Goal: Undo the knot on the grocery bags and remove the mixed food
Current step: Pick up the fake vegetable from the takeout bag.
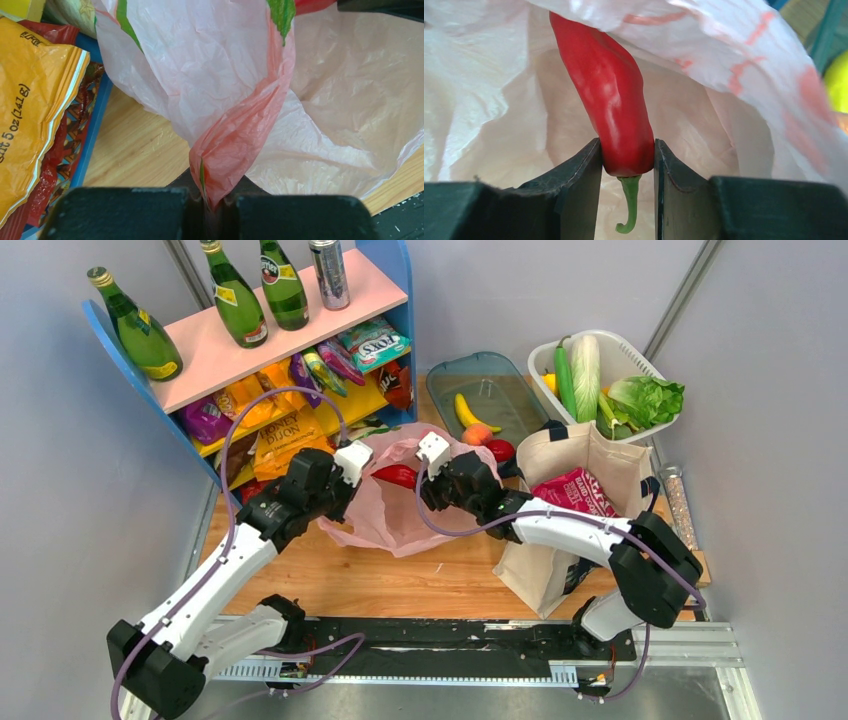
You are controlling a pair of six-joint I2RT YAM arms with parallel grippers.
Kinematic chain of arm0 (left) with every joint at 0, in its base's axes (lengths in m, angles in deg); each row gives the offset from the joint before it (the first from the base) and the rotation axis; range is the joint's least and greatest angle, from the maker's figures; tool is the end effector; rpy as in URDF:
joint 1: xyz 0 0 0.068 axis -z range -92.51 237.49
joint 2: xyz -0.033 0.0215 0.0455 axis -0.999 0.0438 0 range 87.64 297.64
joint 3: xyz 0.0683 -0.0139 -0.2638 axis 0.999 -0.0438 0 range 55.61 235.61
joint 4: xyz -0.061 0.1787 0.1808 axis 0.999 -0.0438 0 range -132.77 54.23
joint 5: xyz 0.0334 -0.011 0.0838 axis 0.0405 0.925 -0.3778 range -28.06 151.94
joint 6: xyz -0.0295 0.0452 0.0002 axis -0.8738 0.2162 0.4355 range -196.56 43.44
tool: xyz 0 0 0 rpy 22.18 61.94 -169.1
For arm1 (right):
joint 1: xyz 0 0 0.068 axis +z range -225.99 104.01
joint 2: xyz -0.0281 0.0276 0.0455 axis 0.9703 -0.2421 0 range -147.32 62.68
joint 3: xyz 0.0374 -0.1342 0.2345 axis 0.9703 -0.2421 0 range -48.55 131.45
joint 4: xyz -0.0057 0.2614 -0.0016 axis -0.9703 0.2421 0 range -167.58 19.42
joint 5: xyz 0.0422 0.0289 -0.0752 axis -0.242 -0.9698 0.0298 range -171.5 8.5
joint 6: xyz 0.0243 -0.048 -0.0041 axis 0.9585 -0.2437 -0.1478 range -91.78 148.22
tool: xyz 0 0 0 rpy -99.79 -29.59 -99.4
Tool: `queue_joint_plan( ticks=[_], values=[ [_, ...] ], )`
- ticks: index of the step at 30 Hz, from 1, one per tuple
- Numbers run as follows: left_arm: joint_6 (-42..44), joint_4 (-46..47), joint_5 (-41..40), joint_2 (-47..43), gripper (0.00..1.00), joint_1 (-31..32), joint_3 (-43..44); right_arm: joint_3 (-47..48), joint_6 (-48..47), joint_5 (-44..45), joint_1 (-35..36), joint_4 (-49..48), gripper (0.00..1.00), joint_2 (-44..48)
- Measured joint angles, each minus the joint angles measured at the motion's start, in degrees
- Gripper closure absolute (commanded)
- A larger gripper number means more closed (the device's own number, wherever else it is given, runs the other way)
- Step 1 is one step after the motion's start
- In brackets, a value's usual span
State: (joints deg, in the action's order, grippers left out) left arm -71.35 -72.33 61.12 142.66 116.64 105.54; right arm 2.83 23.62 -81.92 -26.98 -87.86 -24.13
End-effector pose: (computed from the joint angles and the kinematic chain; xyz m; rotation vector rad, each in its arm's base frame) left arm 0.1748 -0.0969 0.2950 0.6740 2.2050 -0.1985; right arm 0.2220 0.2560 0.2373 -0.9269 1.8236 0.4981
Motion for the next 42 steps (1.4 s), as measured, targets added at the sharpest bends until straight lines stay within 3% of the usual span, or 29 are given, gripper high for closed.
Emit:
queue_joint_plan(
  ticks=[12,17,24,33,37,42],
  values=[
    [-0.83,0.0,-6.4,-0.98,1.0,0.0,0.0,-3.65,3.02,4.52,-0.02,0.94,1.0,6.1],
    [-1.25,0.0,-9.62,-1.22,1.0,0.0,0.0,-7.89,1.53,-3.89,-0.02,0.9,1.0,12.87],
    [-2.12,-0.02,-14.29,-1.64,1.0,-0.07,0.0,-5.95,0.5,-16.28,-0.02,4.87,1.0,15.93],
    [-2.91,-0.04,-19.08,-3.78,1.0,-0.11,0.0,-4.04,6.14,-25.55,-3.52,5.05,1.0,23.98],
    [-3.23,-0.04,-20.61,-5.05,1.0,-0.11,0.0,-2.86,8.22,-24.11,-5.75,4.96,1.0,26.91],
    [-3.56,0.0,-21.99,-6.23,1.0,-0.15,-0.35,1.7,8.31,-15.82,-9.01,6.27,1.0,28.57]
  ],
)
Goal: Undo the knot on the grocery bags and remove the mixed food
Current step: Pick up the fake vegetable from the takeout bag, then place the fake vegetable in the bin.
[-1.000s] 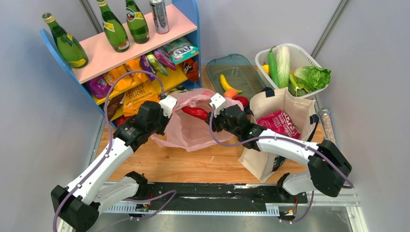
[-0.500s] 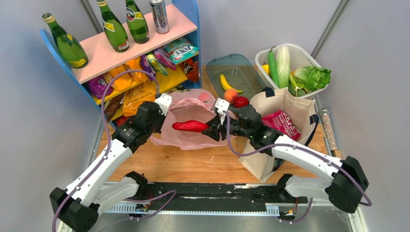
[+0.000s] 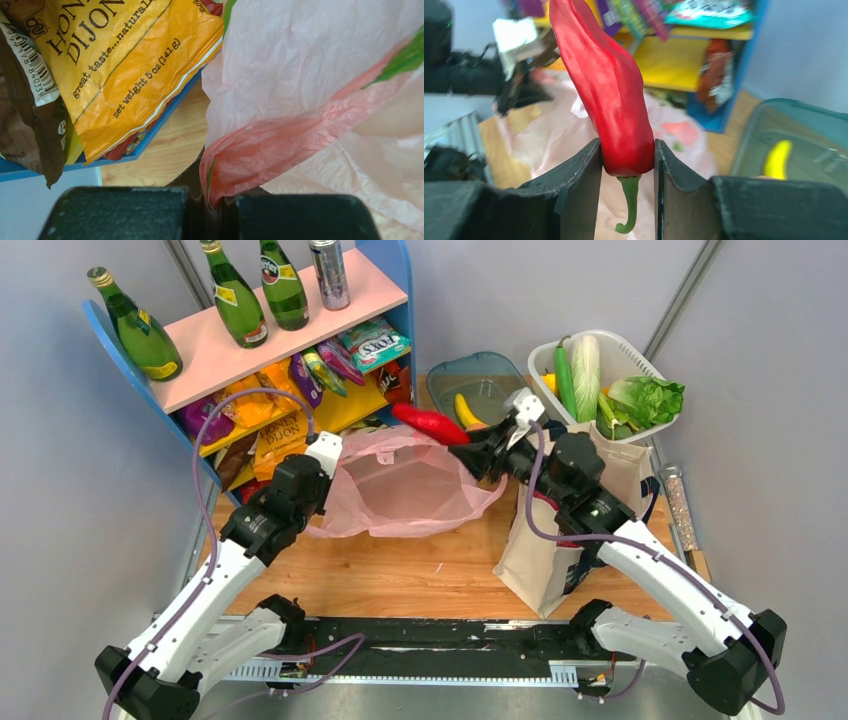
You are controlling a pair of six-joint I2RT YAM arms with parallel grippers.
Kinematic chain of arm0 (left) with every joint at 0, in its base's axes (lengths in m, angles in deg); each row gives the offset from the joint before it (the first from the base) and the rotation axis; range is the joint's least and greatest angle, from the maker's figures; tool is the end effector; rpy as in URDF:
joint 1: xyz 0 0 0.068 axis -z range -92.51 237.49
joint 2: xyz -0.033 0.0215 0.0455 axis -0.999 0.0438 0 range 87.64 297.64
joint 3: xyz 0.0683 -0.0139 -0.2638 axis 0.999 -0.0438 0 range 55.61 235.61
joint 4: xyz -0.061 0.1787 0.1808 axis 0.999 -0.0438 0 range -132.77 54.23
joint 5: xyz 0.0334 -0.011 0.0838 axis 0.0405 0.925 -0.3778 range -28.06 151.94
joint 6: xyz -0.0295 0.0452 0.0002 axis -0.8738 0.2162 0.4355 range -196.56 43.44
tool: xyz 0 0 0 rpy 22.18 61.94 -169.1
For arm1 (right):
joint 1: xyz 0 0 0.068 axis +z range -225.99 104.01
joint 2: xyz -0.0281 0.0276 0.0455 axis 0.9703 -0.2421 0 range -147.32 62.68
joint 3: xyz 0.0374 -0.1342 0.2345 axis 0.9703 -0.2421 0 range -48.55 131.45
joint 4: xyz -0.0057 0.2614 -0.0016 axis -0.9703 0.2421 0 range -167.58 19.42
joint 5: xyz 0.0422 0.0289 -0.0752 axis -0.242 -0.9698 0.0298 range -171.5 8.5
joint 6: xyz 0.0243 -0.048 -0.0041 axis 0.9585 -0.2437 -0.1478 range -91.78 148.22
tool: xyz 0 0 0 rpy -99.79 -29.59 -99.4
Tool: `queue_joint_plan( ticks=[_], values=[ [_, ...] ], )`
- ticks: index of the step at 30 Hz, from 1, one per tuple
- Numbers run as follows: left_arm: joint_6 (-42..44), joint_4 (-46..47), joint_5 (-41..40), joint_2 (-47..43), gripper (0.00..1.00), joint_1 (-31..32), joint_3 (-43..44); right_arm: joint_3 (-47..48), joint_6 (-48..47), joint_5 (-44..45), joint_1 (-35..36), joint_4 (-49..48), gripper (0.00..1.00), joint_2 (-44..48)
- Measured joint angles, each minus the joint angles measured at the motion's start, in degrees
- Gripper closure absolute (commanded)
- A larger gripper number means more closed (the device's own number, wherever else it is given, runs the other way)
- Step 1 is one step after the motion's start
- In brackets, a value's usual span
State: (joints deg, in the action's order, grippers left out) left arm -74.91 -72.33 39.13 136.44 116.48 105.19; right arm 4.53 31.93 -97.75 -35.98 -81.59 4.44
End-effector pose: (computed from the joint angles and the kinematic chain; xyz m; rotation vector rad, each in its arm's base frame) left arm 0.1614 -0.0737 0.3130 0.3511 2.1152 0.1601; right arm 0.1763 0.1611 0.3734 -0.7270 1.4825 0.8135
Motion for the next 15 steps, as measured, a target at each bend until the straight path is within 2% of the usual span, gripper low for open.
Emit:
queue_joint_plan(
  ticks=[11,15],
  values=[
    [0.0,0.04,0.72,-0.63,1.0,-0.07,-0.48,8.57,6.14,1.7,-18.4,0.81,1.0,-1.14],
    [0.07,0.37,2.19,-1.29,1.0,-0.11,-0.76,12.22,4.76,8.72,-23.41,0.87,1.0,-5.68]
  ],
)
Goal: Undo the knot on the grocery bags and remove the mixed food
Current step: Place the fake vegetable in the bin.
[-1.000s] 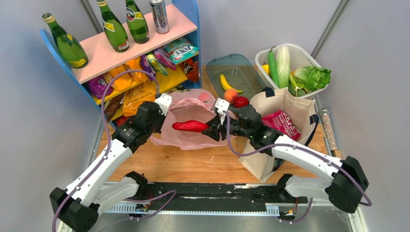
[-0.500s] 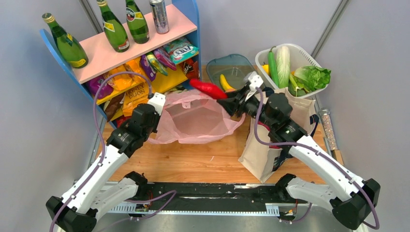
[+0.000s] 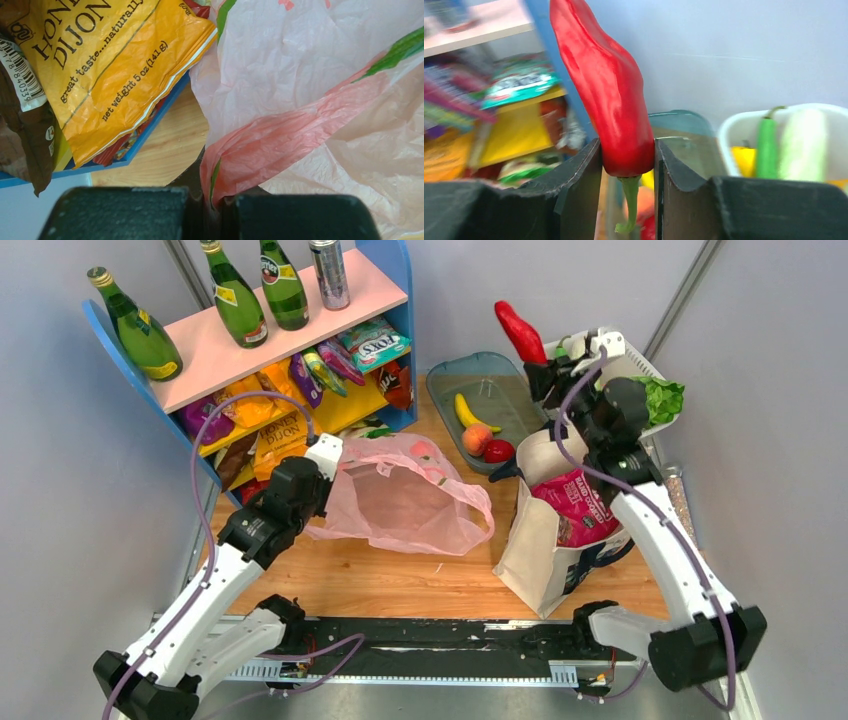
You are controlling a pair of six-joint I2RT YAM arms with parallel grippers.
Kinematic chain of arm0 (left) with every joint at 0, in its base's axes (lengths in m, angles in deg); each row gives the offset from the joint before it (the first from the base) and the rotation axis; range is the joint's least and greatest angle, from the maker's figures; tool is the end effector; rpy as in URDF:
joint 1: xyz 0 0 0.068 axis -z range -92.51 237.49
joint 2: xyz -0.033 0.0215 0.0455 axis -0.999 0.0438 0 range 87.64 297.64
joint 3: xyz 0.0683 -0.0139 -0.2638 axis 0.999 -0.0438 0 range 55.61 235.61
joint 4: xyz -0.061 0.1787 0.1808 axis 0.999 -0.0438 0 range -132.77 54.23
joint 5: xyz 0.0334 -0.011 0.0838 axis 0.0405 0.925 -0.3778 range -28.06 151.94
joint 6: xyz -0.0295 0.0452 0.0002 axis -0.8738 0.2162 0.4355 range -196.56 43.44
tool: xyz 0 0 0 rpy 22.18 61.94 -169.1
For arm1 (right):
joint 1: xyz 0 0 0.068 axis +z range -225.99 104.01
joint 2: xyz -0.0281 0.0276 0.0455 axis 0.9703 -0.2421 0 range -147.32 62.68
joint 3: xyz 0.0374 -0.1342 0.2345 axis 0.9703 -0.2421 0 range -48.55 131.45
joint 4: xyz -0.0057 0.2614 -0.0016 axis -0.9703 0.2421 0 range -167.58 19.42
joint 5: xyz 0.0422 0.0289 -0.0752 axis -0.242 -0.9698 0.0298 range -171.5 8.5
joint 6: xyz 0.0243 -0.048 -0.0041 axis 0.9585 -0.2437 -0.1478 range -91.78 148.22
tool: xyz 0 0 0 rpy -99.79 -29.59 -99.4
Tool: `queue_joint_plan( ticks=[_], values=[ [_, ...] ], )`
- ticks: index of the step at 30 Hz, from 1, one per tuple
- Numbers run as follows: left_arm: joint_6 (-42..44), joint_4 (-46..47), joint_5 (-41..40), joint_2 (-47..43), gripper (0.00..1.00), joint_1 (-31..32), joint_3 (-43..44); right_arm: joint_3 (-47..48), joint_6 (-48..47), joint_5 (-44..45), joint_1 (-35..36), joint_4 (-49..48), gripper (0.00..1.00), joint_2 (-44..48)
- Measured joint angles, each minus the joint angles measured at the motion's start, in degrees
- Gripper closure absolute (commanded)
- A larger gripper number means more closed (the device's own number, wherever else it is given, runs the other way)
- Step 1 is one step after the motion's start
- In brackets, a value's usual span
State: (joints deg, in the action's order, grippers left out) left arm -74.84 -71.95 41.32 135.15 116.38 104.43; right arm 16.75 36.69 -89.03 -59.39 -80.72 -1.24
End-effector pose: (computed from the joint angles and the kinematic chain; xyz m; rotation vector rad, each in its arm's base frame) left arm 0.1578 -0.0727 0.3124 0.3668 2.1058 0.1154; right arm 0.2443 0.0778 0.4250 -0.2138 1.4937 0.4503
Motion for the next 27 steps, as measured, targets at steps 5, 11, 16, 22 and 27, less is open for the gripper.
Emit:
queue_joint_plan(
  ticks=[5,11,16,22,27],
  values=[
    [0.04,0.33,1.49,-0.55,1.0,0.0,-0.22,7.65,-2.58,6.36,-6.14,0.37,1.0,-12.0],
    [0.11,0.87,2.51,-0.5,1.0,0.0,-0.72,13.38,-2.6,12.24,-14.51,0.52,1.0,-26.6],
    [0.13,0.92,2.58,-0.46,1.0,0.0,-0.76,21.07,-3.52,17.07,-19.5,0.66,1.0,-38.23],
    [0.15,1.29,2.62,-0.48,1.0,0.0,-0.76,27.36,-3.69,20.48,-22.99,1.81,0.7,-45.92],
    [0.24,1.31,3.61,-0.48,1.0,0.0,-0.76,29.16,-3.28,23.23,-24.17,3.52,0.34,-47.8]
  ],
)
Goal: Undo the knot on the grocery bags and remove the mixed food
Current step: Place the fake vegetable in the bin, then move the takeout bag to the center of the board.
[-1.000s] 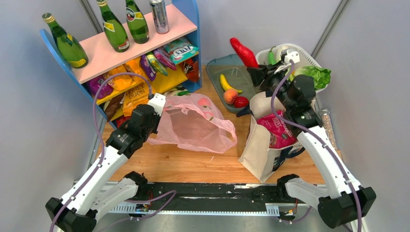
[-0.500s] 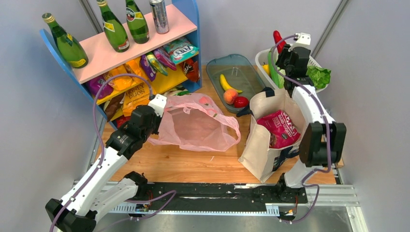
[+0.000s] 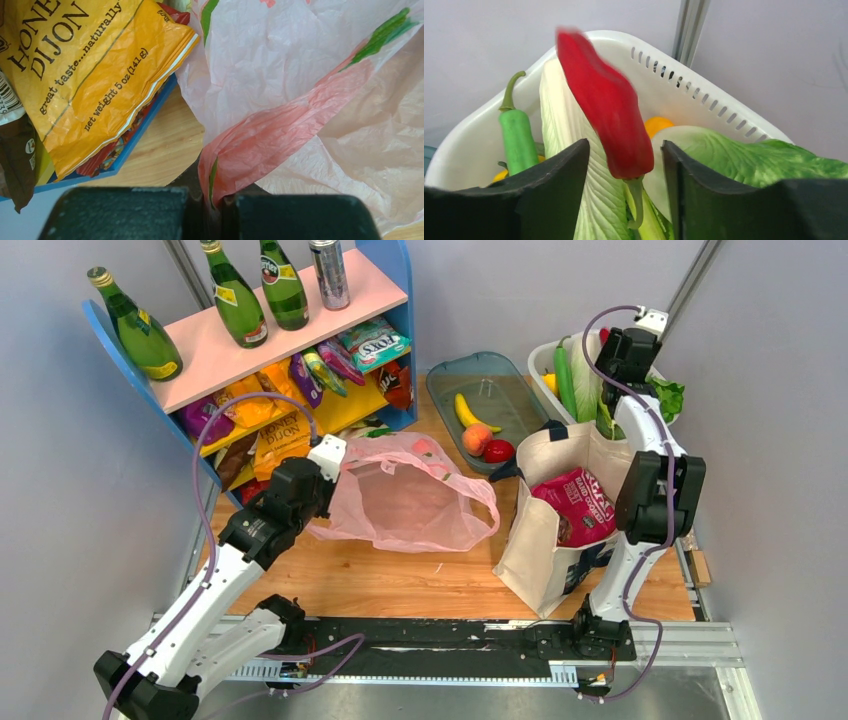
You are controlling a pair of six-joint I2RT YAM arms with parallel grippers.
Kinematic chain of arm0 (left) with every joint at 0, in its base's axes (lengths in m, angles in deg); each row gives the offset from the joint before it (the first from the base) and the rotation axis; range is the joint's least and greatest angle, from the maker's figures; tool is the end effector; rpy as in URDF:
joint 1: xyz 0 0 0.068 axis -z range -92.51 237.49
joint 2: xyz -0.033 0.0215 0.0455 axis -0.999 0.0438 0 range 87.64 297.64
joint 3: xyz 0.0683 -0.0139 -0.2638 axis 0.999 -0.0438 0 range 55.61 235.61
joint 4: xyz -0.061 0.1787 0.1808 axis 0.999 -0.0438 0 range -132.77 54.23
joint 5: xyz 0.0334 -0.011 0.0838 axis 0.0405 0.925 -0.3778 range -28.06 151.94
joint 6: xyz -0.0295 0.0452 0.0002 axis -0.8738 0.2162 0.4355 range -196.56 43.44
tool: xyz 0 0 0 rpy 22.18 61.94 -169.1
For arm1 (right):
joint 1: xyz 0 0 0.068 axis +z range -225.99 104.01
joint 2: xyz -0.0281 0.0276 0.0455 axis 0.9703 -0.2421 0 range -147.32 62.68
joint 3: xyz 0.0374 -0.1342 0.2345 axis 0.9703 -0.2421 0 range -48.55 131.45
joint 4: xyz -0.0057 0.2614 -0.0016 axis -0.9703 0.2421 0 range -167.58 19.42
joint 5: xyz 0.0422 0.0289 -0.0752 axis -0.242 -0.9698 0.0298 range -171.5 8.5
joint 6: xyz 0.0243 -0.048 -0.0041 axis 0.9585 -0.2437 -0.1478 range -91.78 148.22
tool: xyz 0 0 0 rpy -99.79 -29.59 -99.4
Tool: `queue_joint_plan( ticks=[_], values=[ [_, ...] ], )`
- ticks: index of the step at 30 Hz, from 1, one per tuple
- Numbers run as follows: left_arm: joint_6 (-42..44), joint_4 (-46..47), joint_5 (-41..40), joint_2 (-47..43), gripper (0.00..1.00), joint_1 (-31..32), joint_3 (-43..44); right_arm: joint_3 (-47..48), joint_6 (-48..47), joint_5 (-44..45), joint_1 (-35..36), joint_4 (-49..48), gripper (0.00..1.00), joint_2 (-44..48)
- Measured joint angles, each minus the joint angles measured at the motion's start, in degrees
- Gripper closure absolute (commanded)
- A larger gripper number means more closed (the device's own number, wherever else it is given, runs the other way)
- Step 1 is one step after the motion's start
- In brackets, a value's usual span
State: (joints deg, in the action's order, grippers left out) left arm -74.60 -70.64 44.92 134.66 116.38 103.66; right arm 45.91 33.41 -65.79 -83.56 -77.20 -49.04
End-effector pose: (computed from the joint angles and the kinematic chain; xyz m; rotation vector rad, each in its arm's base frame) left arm 0.1571 -0.0748 0.3109 0.4019 2.0944 0.0453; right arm 0.4672 -0.0717 0.3105 0.3946 1.8347 -0.2858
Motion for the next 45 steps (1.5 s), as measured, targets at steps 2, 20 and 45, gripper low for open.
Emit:
queue_joint_plan(
  ticks=[2,20,45],
  values=[
    [0.04,0.0,0.72,0.0,0.99,0.0,0.0,0.13,0.2,0.39,-0.02,0.24,0.24,-0.26],
    [-0.76,-2.08,23.63,-3.52,0.0,-0.04,5.09,-3.63,0.94,-8.15,0.0,3.67,0.0,8.46],
    [-11.89,11.61,33.48,17.51,0.01,-0.07,19.3,-40.72,19.43,-43.54,0.96,19.91,0.0,52.43]
  ],
)
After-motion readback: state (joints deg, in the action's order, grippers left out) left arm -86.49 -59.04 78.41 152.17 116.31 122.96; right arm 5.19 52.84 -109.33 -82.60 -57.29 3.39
